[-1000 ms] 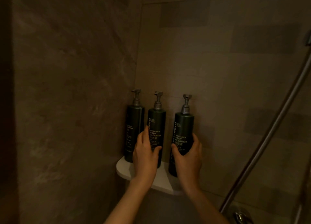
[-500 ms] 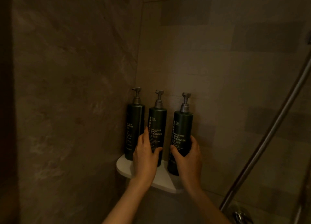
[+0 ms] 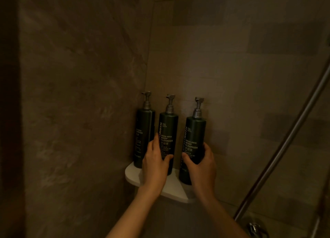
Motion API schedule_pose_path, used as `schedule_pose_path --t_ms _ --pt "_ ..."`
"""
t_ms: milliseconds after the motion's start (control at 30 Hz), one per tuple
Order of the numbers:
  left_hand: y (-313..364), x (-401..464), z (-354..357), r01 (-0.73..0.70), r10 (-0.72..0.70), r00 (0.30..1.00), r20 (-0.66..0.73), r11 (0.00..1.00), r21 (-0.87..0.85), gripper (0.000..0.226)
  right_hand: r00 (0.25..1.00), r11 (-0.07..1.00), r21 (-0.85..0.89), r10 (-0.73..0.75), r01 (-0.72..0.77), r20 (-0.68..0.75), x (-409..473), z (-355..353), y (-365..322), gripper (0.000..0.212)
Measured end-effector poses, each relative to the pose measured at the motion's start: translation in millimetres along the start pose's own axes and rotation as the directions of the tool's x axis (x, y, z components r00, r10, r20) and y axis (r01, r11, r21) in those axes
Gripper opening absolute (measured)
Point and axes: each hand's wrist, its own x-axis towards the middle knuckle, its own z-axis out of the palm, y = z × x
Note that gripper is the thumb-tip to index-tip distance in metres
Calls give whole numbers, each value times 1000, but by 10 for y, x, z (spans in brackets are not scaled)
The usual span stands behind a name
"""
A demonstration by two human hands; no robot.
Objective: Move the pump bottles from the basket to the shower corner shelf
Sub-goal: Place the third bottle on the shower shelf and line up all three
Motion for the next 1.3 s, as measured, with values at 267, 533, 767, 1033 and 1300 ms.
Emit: schedule_pose_path --t_ms 267,533,767,1033,1300 --pt "-3 -8 -3 -9 9 1000 0 1000 -4 80 1000 1000 -11 -4 4 4 -15 -10 5 70" --pt "-6 -2 -4 -2 2 1000 2 1000 -3 81 1000 1000 -14 -6 6 16 -13 -5 -9 71" --pt "-13 -1 -1 2 -2 1000 6 1000 -1 81 1000 1000 -18 -3 3 14 7 -2 -6 70" --pt "-6 -8 2 2 -2 1000 8 1000 -4 81 1000 1000 -13 9 -8 12 -4 7 1 70" --pt "5 0 -19 -2 2 1000 25 1000 -13 81 1000 1000 -16 10 -10 12 -13 3 3 68"
